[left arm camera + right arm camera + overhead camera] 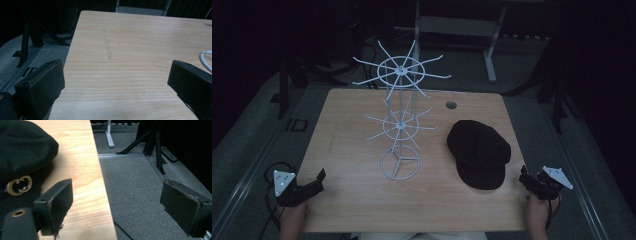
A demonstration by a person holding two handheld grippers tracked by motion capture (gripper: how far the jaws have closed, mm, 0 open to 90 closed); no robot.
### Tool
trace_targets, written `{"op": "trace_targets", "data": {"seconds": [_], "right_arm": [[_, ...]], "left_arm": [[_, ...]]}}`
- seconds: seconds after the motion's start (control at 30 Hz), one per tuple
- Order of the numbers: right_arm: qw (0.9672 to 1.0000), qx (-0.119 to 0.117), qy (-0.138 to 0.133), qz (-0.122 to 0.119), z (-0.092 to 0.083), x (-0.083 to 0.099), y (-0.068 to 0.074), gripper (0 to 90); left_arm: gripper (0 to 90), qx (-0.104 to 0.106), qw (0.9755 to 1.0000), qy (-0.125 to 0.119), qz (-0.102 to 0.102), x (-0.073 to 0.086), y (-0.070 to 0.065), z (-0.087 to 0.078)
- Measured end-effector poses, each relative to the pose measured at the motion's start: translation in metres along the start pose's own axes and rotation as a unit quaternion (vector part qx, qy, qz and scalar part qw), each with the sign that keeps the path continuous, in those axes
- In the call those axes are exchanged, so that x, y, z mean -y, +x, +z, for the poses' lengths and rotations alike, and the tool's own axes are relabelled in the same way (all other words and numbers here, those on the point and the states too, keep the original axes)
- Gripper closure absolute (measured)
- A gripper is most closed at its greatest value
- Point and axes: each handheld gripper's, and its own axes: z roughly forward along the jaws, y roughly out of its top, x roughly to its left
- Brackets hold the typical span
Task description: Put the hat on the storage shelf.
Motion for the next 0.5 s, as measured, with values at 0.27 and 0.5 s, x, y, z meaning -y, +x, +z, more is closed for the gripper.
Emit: {"op": "trace_targets", "data": {"seconds": [0.27,0.5], "right_arm": [[0.9999,-0.010,0.002,-0.010,-0.001,-0.004,0.002,12.6],[0.9992,-0.041,0.001,-0.001,-0.013,-0.026,0.006,11.4]], "left_arm": [[1.5,-0.002,1.0000,0.001,0.000,0.000,0.000,0.000],[1.4,-0.002,1.0000,0.001,-0.001,0.000,0.000,0.000]]}}
